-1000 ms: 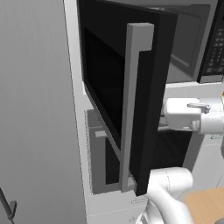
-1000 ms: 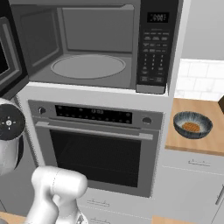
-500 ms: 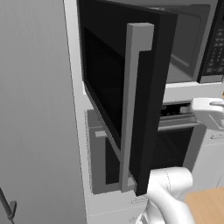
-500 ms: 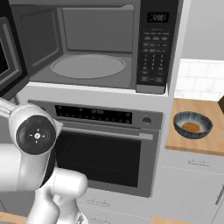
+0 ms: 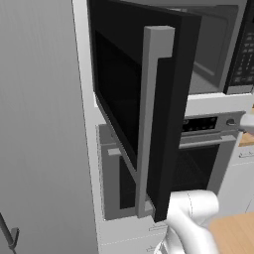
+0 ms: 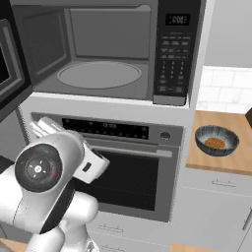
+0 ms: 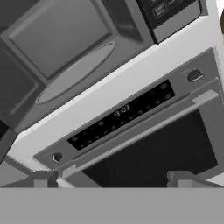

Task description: Open the microwave, place the bowl with waffle inside the microwave, then close the microwave door and turn it on.

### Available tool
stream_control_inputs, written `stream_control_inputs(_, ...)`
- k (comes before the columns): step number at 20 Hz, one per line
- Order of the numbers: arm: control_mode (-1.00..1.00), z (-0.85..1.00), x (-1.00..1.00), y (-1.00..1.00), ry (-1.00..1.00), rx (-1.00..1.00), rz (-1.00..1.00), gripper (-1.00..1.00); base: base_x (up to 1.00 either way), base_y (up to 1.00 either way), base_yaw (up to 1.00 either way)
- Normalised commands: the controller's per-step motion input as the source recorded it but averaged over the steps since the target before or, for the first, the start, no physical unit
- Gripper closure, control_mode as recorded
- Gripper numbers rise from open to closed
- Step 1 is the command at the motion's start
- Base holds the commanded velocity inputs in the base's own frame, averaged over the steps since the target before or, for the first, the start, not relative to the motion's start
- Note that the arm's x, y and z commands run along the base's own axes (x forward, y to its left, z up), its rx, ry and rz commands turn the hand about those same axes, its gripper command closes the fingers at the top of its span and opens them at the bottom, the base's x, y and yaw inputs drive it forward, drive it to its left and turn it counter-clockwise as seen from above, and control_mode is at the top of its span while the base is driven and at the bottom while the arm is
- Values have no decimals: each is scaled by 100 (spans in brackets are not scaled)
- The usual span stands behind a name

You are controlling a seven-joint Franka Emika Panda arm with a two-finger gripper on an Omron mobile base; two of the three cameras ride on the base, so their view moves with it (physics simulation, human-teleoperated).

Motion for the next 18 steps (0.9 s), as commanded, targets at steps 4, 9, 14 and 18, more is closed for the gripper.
stream_control_inputs(4, -100, -29, 51, -100, 6, 0, -22, -100, 0, 0, 0)
stream_control_inputs(9, -100, -53, 61, -100, 4, 1, -10, -100, 0, 0, 0)
stream_control_inputs(14, -100, -67, 66, -100, 5, 3, -8, -100, 0, 0, 0)
stream_control_inputs(18, -100, -64, 71, -100, 1, 9, -1, -100, 0, 0, 0)
